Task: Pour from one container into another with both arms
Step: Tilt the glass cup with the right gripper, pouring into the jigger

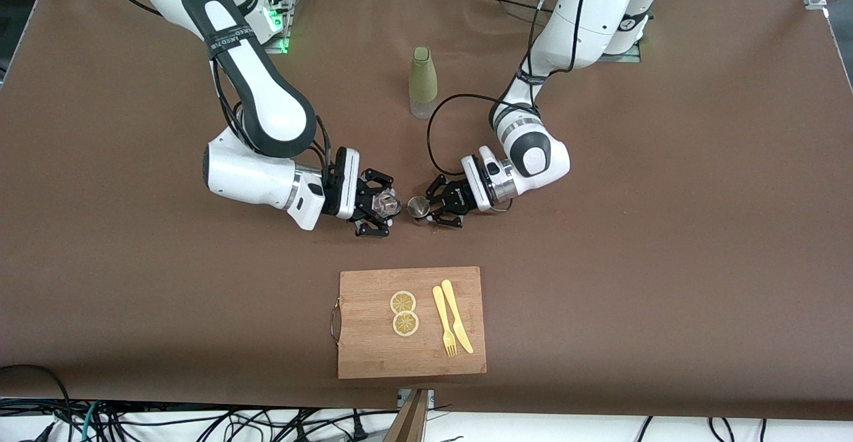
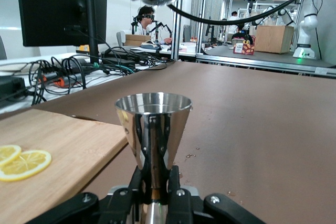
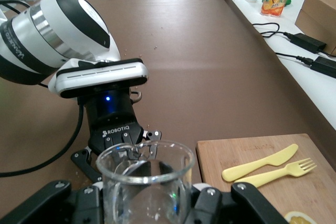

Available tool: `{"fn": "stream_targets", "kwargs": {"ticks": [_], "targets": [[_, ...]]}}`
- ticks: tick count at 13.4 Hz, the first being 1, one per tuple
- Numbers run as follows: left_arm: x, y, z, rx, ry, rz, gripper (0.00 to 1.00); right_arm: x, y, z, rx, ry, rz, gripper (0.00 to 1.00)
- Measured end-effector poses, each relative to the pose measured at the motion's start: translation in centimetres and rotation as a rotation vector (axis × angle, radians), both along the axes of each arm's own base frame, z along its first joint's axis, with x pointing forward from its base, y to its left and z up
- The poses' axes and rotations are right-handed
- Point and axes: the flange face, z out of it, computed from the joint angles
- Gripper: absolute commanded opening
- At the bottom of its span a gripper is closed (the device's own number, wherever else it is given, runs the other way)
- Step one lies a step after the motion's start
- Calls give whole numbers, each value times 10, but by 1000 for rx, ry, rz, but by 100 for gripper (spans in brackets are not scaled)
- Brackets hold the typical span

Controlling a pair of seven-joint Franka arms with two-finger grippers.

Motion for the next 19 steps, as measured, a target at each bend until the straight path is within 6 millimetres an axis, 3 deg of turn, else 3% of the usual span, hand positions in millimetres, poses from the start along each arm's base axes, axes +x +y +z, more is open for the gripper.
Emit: {"fn": "stream_targets", "kwargs": {"ticks": [5,9,14,19], "targets": [[5,-4,6,-1,-47,1,0,-10,13,-11,-57,-60,-32,12],[0,-19,16,-30,-34,23,0,-20,27,-15,-110,-128,-68,12],[-1,-22,22,-27,-26,29,0,-25,19,-27,-163,-190,-67,12],[5,-15,22,-26,-27,41,0,-23,16,-26,-180,-229,-72,12]]}}
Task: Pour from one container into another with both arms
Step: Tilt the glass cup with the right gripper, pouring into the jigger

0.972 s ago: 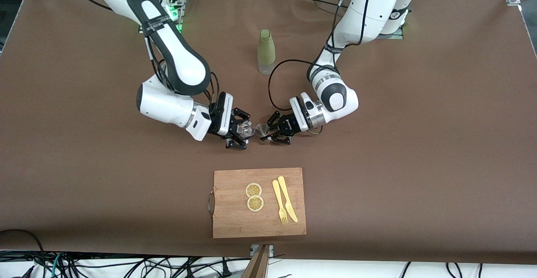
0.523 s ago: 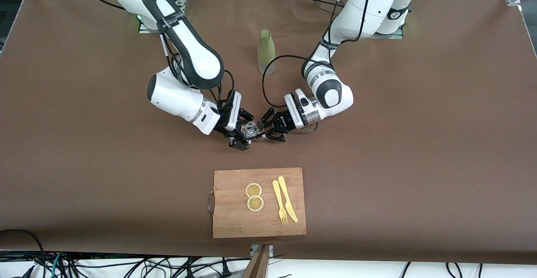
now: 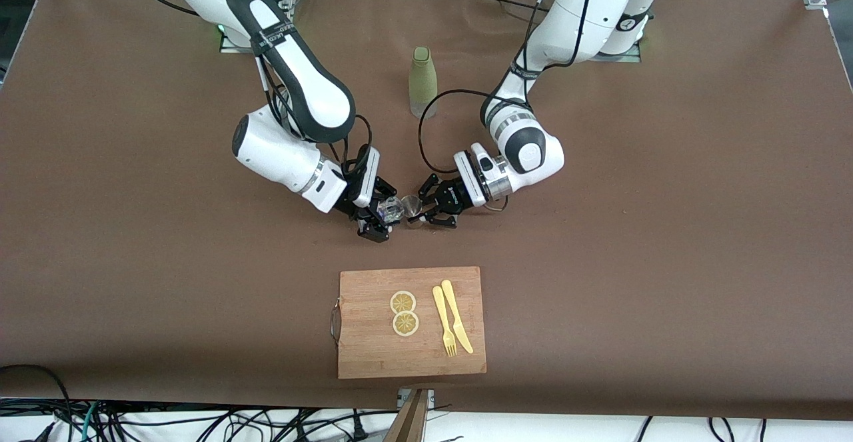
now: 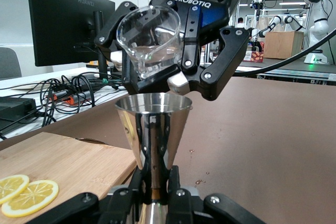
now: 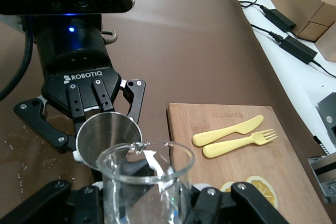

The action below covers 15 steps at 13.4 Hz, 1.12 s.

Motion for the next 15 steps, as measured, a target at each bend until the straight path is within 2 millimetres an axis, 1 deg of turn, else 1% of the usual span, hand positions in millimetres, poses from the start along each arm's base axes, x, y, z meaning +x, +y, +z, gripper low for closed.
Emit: {"fn": "stream_targets", "kwargs": {"ticks": [4,8,15], "targets": [[1,1,2,-10,16,6,0,-2,4,3,-25,-51,-9,13],[1,1,3,-13,49,17,0,-9,16,6,-52,-109,16,14],[0,1,3,-3,60,24,0,-9,16,6,-66,-139,44,15]]}}
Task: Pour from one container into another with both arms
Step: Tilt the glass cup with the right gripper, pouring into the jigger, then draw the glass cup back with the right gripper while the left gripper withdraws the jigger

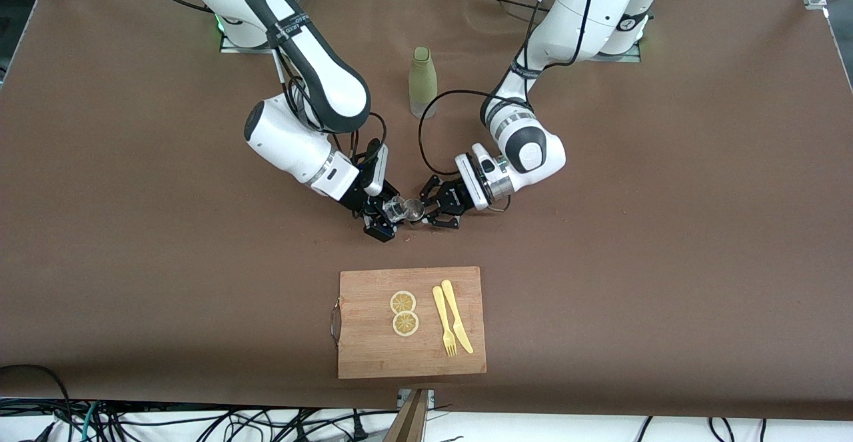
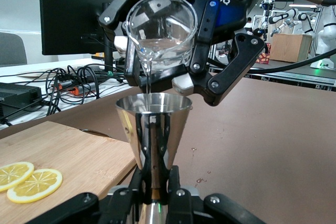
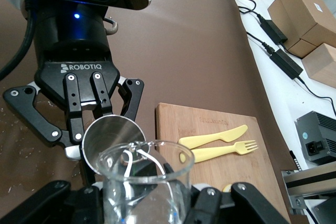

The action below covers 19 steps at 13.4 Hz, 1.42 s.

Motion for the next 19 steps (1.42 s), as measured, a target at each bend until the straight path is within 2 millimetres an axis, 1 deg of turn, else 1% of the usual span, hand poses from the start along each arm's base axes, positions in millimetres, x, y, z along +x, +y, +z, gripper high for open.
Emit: {"fn": "stream_targets", "kwargs": {"ticks": [9,12,15,16,17,19], "targets": [[1,0,4,-3,-2,1,0,0,0,0,-3,-6,4,15],[1,0,3,-2,-1,3,0,-1,2,3,40,72,-56,15],[2,3,3,0,1,7,0,-2,2,11,92,170,-29,15],[4,5,3,-4,-1,9,0,1,-3,13,106,207,-12,15],[6,8,3,-17,-4,10,0,5,-13,15,117,243,9,15],[10,23,0,-50,-17,-18,0,17,-44,15,134,316,47,15]]}}
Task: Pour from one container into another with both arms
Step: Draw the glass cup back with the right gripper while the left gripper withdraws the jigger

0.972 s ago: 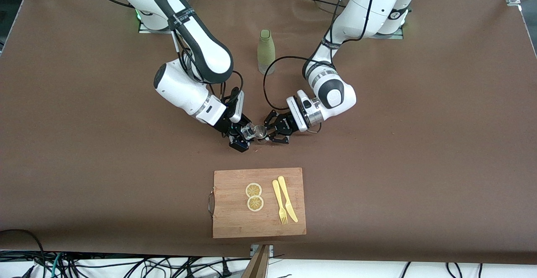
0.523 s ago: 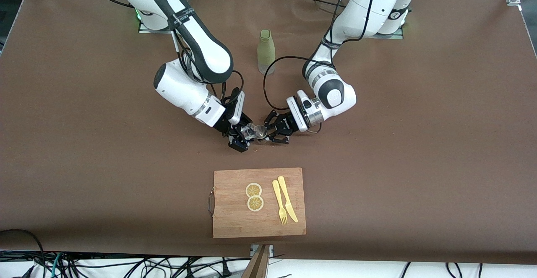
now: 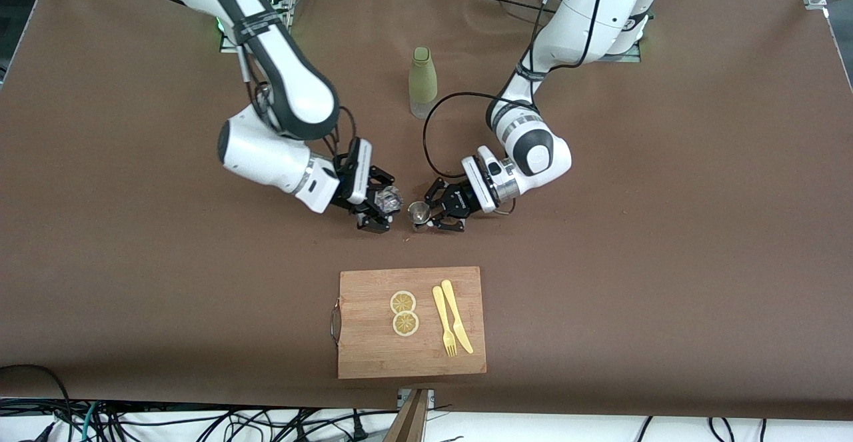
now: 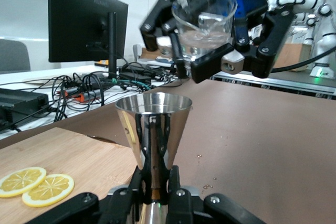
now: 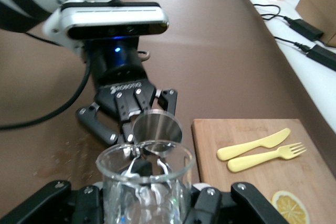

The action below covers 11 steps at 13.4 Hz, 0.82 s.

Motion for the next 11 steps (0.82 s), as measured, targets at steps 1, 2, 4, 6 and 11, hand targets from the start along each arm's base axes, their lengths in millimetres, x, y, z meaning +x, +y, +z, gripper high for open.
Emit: {"fn": "stream_targets", "kwargs": {"ticks": [1,2,4,6,11], "targets": [[2,14,-3,-12,-13,-35,0,7,-21,0,12,40,19,15],[5,33,-6,-18,-23,-71,0,14,-44,0,22,71,36,15],[8,81,-11,-31,-36,-152,0,25,-91,0,35,93,64,15],[8,138,-14,-35,-51,-251,0,31,-143,-5,73,114,98,15],[3,289,-13,0,-77,-408,0,18,-279,-99,286,135,160,16]]}}
